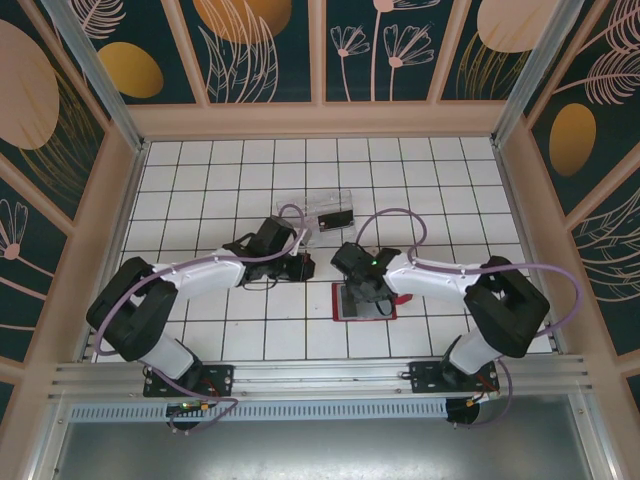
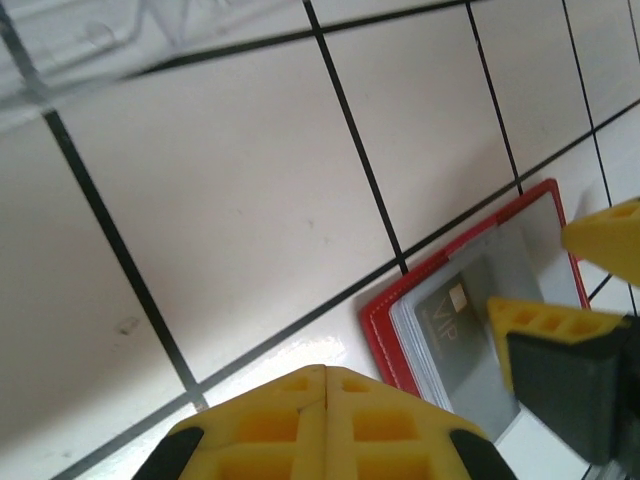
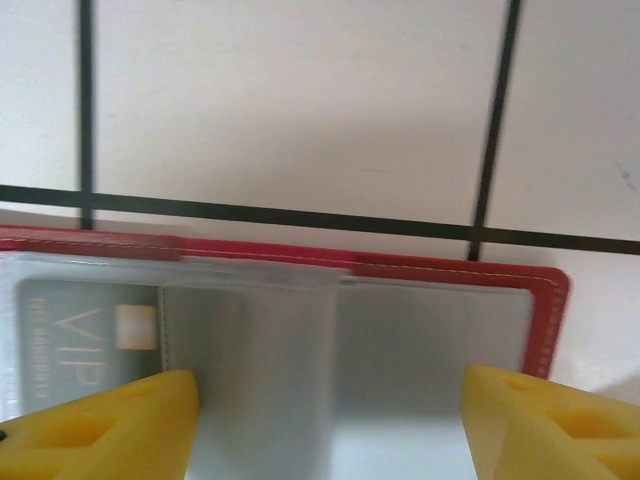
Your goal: Take the credit cards out of the card holder
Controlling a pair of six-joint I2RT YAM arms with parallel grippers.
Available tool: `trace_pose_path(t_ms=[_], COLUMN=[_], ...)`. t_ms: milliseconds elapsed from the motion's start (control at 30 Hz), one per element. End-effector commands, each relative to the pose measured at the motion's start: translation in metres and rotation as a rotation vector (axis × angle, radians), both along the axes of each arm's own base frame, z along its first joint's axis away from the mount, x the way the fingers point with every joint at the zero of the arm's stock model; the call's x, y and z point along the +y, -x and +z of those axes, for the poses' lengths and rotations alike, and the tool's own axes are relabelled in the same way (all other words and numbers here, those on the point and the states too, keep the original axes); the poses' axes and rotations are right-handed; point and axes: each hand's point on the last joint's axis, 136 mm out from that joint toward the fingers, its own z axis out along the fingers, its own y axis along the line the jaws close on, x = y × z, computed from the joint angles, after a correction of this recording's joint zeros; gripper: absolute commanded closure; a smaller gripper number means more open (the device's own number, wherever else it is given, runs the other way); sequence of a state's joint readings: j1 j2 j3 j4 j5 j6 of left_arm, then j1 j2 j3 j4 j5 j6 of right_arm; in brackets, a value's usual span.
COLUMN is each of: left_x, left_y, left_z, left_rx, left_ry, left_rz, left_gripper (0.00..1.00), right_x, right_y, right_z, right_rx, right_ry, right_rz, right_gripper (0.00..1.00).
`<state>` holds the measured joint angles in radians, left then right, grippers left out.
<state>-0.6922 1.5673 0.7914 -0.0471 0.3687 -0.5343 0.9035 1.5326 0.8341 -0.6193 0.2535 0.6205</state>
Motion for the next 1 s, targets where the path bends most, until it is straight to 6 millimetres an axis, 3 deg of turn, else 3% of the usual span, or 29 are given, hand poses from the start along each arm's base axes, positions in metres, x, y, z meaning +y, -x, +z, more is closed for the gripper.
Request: trace_pose_path(t_ms=[0, 500, 700, 967], left_x=[-0.015, -0.077, -0.102, -0.080], left_y=[-0.001, 0.032, 0.045, 0.032], left_z=[0.008, 0.005, -0.010, -0.008], left_rx=[0.010, 0.067, 0.116, 0.031], left_ry=[0.057, 0.110, 0.102, 0.004], left_rz=[-0.010, -0.135, -0.193, -0.094], left_gripper=[1.00, 1.00, 1.00, 1.00], right_x=[-0.020, -0.038, -0.040, -0.013], right_y=[0.004, 0.000, 0.001, 0.003], right_z=[0.001, 0.017, 0.018, 0.025], right_rx=[0.005, -0.022, -0.024, -0.019], right_ry=[0.016, -0.210, -0.216, -0.264], right_rz=[-0.056, -0.179, -0.188, -0.109], right_gripper=[0.30, 0.30, 0.30, 0.30])
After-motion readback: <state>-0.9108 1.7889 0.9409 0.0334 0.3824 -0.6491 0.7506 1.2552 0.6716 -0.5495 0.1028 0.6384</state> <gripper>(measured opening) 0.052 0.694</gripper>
